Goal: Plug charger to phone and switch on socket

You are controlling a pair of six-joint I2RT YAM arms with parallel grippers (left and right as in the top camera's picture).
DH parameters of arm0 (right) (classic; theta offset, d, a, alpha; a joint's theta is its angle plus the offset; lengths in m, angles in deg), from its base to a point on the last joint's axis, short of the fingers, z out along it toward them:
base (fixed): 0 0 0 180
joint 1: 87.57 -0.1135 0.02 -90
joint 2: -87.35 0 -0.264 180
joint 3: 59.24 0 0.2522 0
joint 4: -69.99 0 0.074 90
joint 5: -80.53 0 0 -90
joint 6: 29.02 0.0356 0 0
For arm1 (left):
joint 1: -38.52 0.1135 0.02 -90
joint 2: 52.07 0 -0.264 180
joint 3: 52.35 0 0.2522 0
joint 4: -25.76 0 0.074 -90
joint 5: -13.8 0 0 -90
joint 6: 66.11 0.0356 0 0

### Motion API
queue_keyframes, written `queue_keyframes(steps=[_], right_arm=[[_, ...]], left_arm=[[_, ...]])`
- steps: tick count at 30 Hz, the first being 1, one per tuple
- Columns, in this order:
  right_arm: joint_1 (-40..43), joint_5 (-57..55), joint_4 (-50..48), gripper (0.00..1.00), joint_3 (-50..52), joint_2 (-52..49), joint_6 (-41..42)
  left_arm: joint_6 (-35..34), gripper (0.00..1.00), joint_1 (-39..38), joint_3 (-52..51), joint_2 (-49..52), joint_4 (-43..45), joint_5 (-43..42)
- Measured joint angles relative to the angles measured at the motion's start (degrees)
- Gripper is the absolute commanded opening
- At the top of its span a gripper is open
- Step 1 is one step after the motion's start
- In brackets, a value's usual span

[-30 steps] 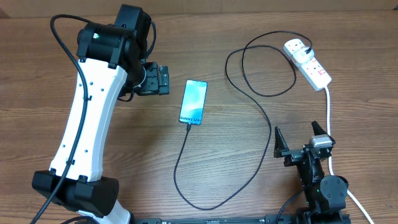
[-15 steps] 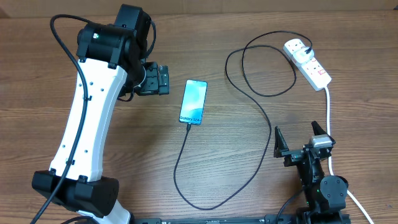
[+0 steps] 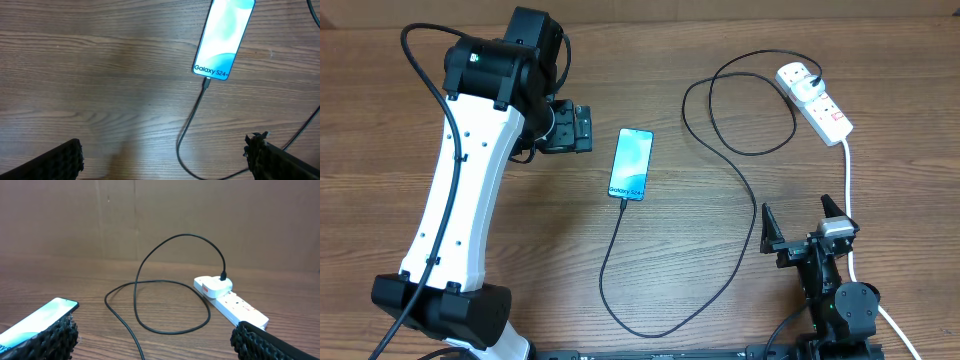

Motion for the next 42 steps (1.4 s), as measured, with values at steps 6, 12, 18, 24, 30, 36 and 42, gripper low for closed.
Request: queue_keyframes(steps=[6, 12, 18, 24, 30, 36, 42], right_arm=[[0.0, 0.0, 0.0, 1.0, 0.0, 0.0, 0.0], [0.0, 0.0, 0.0, 1.0, 0.0, 0.0, 0.0], [0.0, 0.0, 0.0, 1.0, 0.0, 0.0, 0.0], [0.0, 0.0, 0.0, 1.0, 0.0, 0.0, 0.0], [0.0, 0.0, 0.0, 1.0, 0.0, 0.0, 0.0], [0.0, 0.0, 0.0, 1.0, 0.0, 0.0, 0.0], [0.0, 0.0, 0.0, 1.0, 0.0, 0.0, 0.0]], left_arm=[[0.0, 1.0, 0.0, 0.0, 0.0, 0.0, 0.0], [0.0, 0.99, 0.0, 0.0, 0.0, 0.0, 0.0], [0.0, 0.99, 0.0, 0.0, 0.0, 0.0, 0.0], [-0.1, 0.93, 0.0, 0.0, 0.0, -0.1, 0.2], [-0.2, 1.0, 0.0, 0.0, 0.0, -1.5, 0.9], [-0.2, 1.0, 0.0, 0.0, -0.7, -1.2, 1.5], [-0.2, 0.99, 0.0, -5.4, -4.9, 4.6, 1.5]])
